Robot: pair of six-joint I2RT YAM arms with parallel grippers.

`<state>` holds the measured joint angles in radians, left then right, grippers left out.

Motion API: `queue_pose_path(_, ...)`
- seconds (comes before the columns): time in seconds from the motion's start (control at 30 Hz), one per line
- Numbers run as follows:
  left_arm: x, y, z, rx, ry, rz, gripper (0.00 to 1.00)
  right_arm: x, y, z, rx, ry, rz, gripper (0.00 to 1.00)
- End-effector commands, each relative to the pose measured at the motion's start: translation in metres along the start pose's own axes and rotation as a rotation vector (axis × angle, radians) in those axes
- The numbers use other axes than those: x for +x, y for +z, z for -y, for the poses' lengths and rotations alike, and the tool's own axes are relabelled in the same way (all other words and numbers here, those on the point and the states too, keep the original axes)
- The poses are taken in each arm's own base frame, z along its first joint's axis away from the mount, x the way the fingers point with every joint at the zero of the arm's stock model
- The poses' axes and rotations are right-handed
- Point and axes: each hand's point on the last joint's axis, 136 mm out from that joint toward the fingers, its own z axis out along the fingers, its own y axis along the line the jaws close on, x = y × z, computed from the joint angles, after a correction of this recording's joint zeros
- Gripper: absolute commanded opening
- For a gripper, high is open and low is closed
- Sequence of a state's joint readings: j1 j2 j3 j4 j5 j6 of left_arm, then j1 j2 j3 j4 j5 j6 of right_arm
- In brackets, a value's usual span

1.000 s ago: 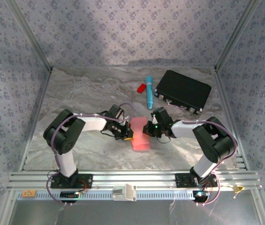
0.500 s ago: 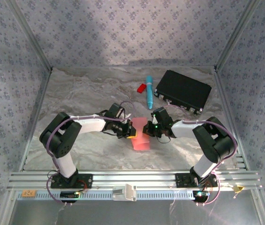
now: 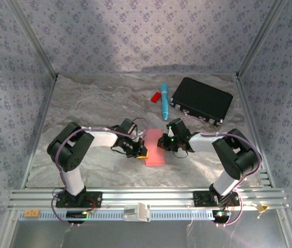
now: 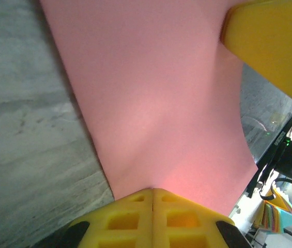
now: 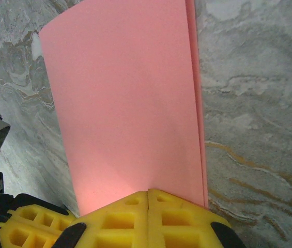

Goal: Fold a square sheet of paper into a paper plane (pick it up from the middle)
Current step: First fold the square sheet of paper in half at the center of the table.

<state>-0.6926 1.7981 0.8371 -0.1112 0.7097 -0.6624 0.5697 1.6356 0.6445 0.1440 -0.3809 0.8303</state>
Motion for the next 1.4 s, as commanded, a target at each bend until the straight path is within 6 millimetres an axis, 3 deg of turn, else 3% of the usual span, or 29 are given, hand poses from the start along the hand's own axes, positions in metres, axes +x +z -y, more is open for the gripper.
queue_pose_path(0.0,0.013,0.001,-0.011,-0.072,-0.004,-0.043,0.00,0.037,-0.002,0.065,0.227,0.089,-0.091,0.00)
queue_pose_path(0.23,0.000,-0.019,0.035,0.046,0.001,0.036,0.00,0.035,-0.002,0.065,0.225,0.087,-0.086,0.00)
queue_pose_path(0.33,-0.001,-0.020,0.043,0.077,-0.013,0.040,0.00,0.035,-0.002,0.066,0.231,0.090,-0.085,0.00)
queue_pose_path(0.73,0.021,0.000,0.018,0.036,-0.042,-0.020,0.00,0.036,-0.002,0.067,0.235,0.089,-0.084,0.00)
queue_pose_path(1.1,0.045,0.011,-0.020,-0.100,-0.047,-0.057,0.00,0.035,-0.002,0.068,0.238,0.092,-0.081,0.00)
queue_pose_path(1.37,0.035,0.000,0.012,-0.073,0.024,0.002,0.00,0.036,-0.003,0.068,0.237,0.092,-0.081,0.00)
